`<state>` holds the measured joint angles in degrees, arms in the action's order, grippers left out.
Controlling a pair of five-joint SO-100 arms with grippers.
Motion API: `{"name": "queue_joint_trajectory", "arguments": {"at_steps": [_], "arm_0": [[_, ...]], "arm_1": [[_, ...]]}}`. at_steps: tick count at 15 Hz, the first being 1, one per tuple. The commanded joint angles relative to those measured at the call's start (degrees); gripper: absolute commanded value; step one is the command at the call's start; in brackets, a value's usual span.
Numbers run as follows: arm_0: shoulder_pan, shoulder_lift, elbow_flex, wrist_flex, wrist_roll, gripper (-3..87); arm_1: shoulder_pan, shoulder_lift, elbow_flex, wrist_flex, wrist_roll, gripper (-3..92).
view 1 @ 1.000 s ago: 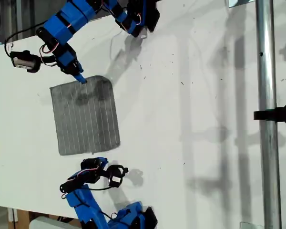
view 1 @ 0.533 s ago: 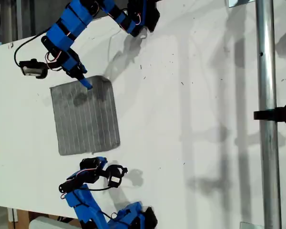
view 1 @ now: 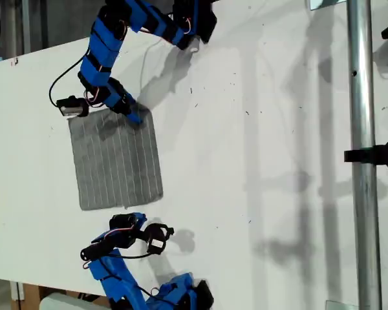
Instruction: Grasp corners of a towel and fold twice.
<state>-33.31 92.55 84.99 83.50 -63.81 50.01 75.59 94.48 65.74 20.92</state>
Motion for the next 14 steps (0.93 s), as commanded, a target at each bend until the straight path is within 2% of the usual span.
{"name": "queue_joint_trajectory", "arguments": {"at_steps": [1, 6, 7, 8, 13, 14], "arm_0": [[1.3, 0.4, -3.6, 0.8, -0.4, -2.1], [1.3, 0.4, -3.1, 1.7, -1.2, -2.1], [1.3, 0.4, -3.0, 1.7, -1.2, -2.1], [1.3, 0.4, -2.9, 1.7, -1.3, -2.1], [2.4, 0.4, -3.4, 2.9, -0.4, -2.0], [4.3, 0.4, -5.3, 3.0, 2.7, 6.5]], "arm_1": [[-1.3, -1.9, -1.1, -2.3, -0.7, 33.4], [-4.7, -8.2, -5.2, -1.4, 0.4, 23.9], [-5.4, -8.3, -5.6, -1.4, 0.5, 14.8], [-5.9, -8.5, -6.0, -1.3, 1.8, -0.2], [-8.2, -8.8, -6.3, -1.8, 1.8, -0.3], [-8.1, -8.8, -6.3, -1.8, 1.8, -0.3]]}}
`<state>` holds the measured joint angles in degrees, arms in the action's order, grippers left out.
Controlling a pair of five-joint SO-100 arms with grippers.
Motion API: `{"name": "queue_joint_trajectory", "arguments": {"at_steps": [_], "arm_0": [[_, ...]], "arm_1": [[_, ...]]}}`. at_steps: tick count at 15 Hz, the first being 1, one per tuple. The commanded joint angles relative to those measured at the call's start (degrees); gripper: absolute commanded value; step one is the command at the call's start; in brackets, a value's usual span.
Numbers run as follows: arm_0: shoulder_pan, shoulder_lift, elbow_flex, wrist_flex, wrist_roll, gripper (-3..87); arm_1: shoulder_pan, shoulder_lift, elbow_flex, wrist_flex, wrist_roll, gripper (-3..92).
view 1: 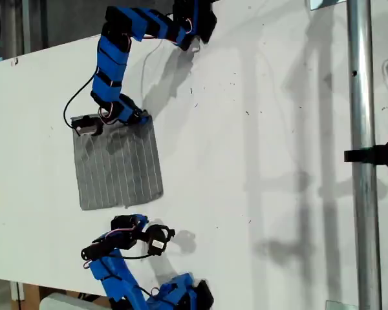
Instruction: Grasp corners of a towel and fold twice.
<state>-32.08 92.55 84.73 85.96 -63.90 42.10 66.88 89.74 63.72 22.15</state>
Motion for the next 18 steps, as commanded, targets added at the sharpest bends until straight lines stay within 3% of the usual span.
{"name": "queue_joint_trajectory", "arguments": {"at_steps": [1, 4, 8, 14, 18], "arm_0": [[4.7, 0.1, -7.5, 1.7, 3.8, 22.8], [4.7, -3.5, -13.4, 1.9, 12.0, 30.5], [-0.9, -19.4, -21.7, 0.3, 18.5, 30.2], [-4.6, -41.5, -31.9, -5.3, 18.8, 29.4], [-4.8, -48.6, -35.2, 1.6, 14.3, 25.3]], "arm_1": [[-0.3, -0.2, -1.6, 0.3, 0.6, -0.3], [-0.4, -0.3, -1.7, 0.4, 1.0, -0.3], [-0.4, -0.4, -1.7, 0.4, 1.1, -0.3], [-0.4, -0.4, -1.7, 0.4, 1.2, -0.3], [-0.4, -0.3, -1.7, 0.4, 1.2, -0.3]]}}
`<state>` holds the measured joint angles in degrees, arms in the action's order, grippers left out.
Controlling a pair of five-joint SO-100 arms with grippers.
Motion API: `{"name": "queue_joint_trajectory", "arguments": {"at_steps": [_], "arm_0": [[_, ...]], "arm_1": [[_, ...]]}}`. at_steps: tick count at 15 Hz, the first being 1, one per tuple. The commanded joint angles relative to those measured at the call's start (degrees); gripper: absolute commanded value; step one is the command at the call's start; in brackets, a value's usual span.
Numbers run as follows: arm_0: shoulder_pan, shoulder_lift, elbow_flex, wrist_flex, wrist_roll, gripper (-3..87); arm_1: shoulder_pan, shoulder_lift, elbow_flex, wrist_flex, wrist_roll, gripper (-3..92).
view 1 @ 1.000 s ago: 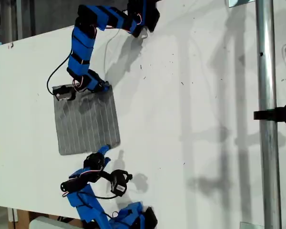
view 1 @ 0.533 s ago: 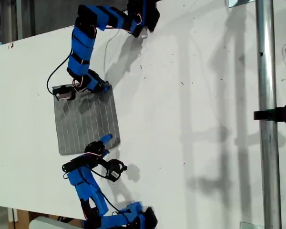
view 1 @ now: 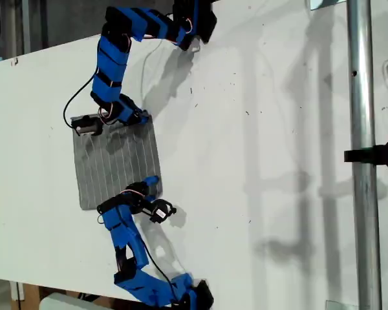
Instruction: Grasp corners of a towel and fold twice.
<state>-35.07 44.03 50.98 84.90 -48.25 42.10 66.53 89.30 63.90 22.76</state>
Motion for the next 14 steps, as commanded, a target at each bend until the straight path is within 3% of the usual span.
{"name": "queue_joint_trajectory", "arguments": {"at_steps": [1, 2, 3, 8, 14], "arm_0": [[-2.0, -0.4, -1.4, 3.5, -1.4, 16.7], [-2.1, -0.4, -1.1, 3.9, -1.8, 0.6], [-1.6, -0.4, -1.1, 4.0, -1.4, -2.8], [1.8, 3.8, -1.2, 7.1, -5.8, -2.8], [16.1, 26.0, 13.7, 9.3, -12.5, -2.8]], "arm_1": [[-0.5, 0.1, -1.2, 0.0, 0.6, -0.3], [-0.6, 0.1, -1.3, -0.2, 0.6, -0.3], [-0.6, 0.1, -1.3, -0.2, 0.6, -0.3], [-4.0, 1.8, -0.4, 1.6, 3.3, -0.3], [-25.2, 18.7, 9.9, 7.6, 20.1, -0.3]]}}
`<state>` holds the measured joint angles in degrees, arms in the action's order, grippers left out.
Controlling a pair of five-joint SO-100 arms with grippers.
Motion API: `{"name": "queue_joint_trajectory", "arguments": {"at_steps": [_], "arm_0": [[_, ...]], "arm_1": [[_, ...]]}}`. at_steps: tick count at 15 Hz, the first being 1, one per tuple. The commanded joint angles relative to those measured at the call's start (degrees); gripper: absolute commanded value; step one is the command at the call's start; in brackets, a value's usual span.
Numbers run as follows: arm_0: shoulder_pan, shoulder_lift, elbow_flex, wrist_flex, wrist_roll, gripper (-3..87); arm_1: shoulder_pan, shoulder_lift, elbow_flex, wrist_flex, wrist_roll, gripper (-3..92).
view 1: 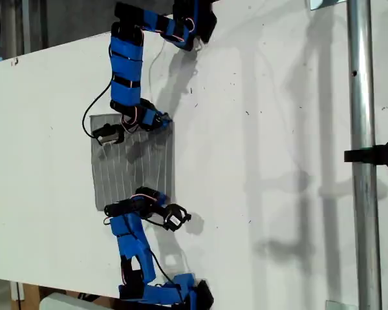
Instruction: Grasp corners of a towel and fold twice.
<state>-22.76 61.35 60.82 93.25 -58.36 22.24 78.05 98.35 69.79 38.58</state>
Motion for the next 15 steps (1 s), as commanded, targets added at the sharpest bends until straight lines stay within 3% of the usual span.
{"name": "queue_joint_trajectory", "arguments": {"at_steps": [1, 5, 8, 12, 15], "arm_0": [[6.2, 13.4, 9.6, 0.3, -4.9, -2.8], [18.2, 35.7, 32.8, -2.4, -19.5, -2.8], [25.3, 45.9, 42.1, -5.3, -27.9, -2.8], [18.0, 46.5, 42.3, -6.8, -21.3, -2.8], [6.1, 43.3, 39.9, -9.9, -8.0, -2.8]], "arm_1": [[-10.4, 10.0, 2.0, 2.6, 8.0, -0.3], [-30.4, 17.9, 1.8, 6.0, 24.6, -0.3], [-39.1, 16.5, -2.4, 5.4, 31.6, -0.3], [-32.5, 14.2, -6.0, 6.5, 27.9, -0.3], [-22.9, 16.0, -3.6, 6.8, 22.2, -0.3]]}}
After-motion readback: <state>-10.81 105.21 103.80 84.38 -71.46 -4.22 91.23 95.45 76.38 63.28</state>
